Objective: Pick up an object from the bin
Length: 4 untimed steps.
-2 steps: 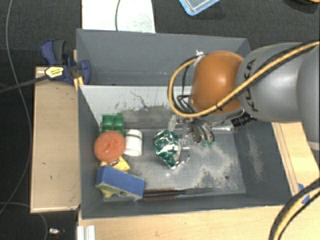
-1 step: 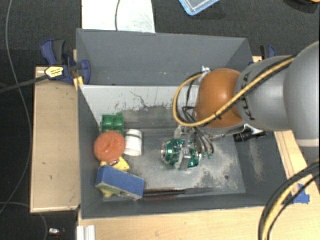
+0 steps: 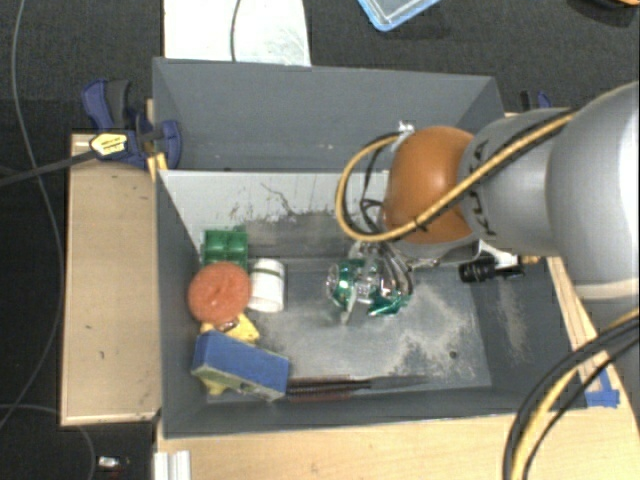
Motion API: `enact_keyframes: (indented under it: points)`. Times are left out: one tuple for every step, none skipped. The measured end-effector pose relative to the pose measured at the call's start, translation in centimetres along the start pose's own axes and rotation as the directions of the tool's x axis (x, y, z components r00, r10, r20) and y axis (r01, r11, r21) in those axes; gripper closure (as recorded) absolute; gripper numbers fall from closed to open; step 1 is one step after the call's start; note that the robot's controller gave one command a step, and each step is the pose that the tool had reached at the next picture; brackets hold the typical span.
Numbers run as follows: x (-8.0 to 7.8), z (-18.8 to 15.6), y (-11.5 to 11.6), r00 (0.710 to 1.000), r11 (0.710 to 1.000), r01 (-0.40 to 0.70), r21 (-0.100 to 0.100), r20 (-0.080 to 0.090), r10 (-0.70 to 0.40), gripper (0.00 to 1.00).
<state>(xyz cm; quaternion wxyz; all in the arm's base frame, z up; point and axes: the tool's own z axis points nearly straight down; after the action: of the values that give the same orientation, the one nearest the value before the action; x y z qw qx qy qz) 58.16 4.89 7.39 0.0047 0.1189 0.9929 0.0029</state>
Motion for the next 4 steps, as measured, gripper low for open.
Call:
enact_keyframes:
  points:
    - [0.1, -6.7, -0.4, 1.0, 1.0, 0.01, 0.002, -0.004, -0.01, 0.0]
    - [-0.9, -15.1, 0.2, 1.0, 1.0, 0.012, -0.001, -0.002, -0.012, 0.0]
    - [-1.3, -9.9, -1.3, 1.0, 1.0, 0.016, -0.001, 0.007, -0.016, 0.0]
    - [0.3, -5.3, -1.7, 0.995, 0.995, -0.096, -0.008, 0.018, 0.096, 0.0]
